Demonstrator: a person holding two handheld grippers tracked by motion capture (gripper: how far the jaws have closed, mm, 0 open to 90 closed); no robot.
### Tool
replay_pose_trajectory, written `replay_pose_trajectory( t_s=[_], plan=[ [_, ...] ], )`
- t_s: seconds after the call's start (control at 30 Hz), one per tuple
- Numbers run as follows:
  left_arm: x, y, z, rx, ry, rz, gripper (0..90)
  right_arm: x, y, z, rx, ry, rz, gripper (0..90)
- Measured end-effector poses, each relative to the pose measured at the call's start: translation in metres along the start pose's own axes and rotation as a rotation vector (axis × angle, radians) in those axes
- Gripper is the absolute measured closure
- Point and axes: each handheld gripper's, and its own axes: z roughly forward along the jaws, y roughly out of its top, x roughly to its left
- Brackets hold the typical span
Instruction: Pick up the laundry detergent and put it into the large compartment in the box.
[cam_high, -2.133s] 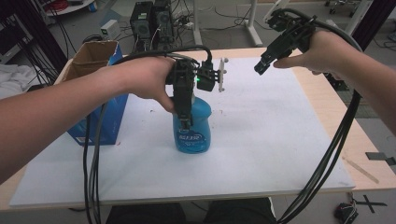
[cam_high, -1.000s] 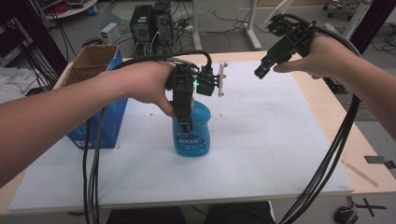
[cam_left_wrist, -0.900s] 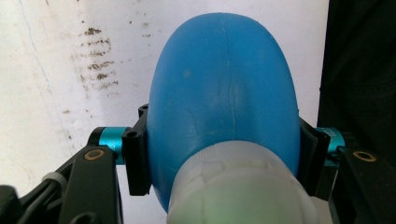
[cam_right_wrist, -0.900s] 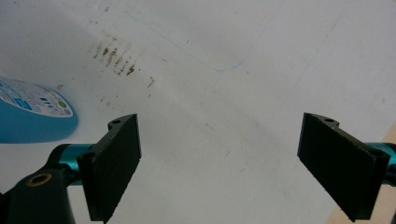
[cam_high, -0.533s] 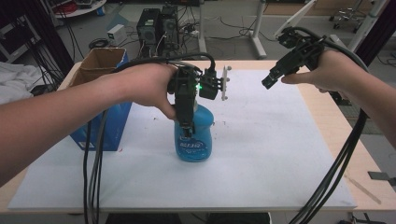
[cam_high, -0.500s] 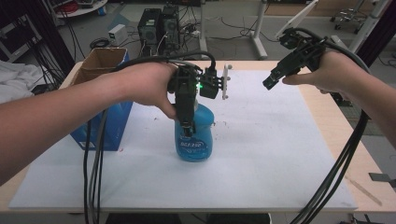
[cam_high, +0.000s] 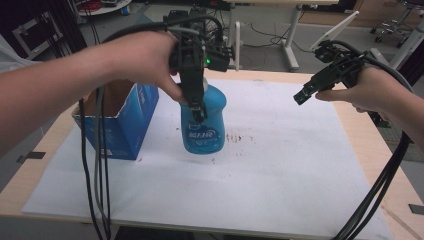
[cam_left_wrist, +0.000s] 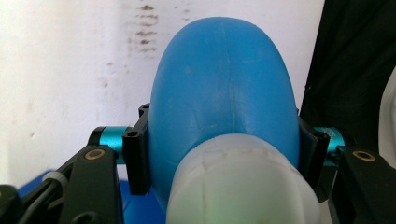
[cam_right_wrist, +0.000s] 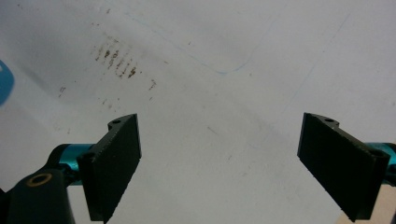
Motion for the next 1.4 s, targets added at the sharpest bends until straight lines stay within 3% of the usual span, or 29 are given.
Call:
replay_pose_trajectory(
  t_s=[0.2, 0.23, 0.33, 0.37, 0.4, 0.43, 0.53, 0.6, 0.67, 0.73, 0.77, 1.1, 1.4],
  plan=[
    [0.011, -0.025, -0.034, -0.036, 0.032, -0.099, 37.9, 0.000, 0.004, 0.002, 0.001, 0.007, -0.001, 12.7],
    [0.011, -0.025, -0.034, -0.036, 0.032, -0.099, 37.9, 0.000, 0.004, 0.002, 0.001, 0.007, -0.001, 12.7],
    [0.017, -0.046, -0.056, -0.067, 0.052, -0.184, 37.9, -0.001, 0.008, 0.003, 0.000, 0.013, -0.003, 12.7],
    [0.017, -0.046, -0.056, -0.067, 0.052, -0.184, 37.9, -0.001, 0.008, 0.004, -0.002, 0.016, -0.001, 12.7],
    [0.019, -0.057, -0.066, -0.075, 0.072, -0.227, 38.0, -0.001, 0.010, 0.004, -0.001, 0.018, -0.003, 12.7],
    [0.019, -0.057, -0.066, -0.075, 0.072, -0.227, 38.0, -0.001, 0.010, 0.004, -0.001, 0.018, -0.003, 12.7],
    [0.024, -0.079, -0.086, -0.098, 0.102, -0.294, 38.0, 0.000, 0.013, 0.007, 0.001, 0.022, -0.005, 12.7],
    [0.025, -0.084, -0.091, -0.107, 0.109, -0.312, 38.0, -0.001, 0.014, 0.007, -0.001, 0.025, -0.008, 12.7],
    [0.029, -0.101, -0.104, -0.137, 0.117, -0.386, 38.0, -0.002, 0.015, 0.008, -0.005, 0.030, -0.006, 12.7],
    [0.031, -0.107, -0.107, -0.146, 0.119, -0.409, 38.0, -0.003, 0.015, 0.008, -0.004, 0.028, -0.003, 12.7],
    [0.034, -0.117, -0.113, -0.156, 0.126, -0.451, 38.0, -0.004, 0.016, 0.010, -0.003, 0.033, -0.002, 12.7],
    [0.045, -0.151, -0.120, -0.156, 0.154, -0.602, 38.0, -0.005, 0.023, 0.017, 0.000, 0.049, -0.002, 12.7],
    [0.054, -0.168, -0.119, -0.139, 0.164, -0.675, 38.0, -0.007, 0.025, 0.020, 0.002, 0.056, 0.000, 12.7]
  ],
)
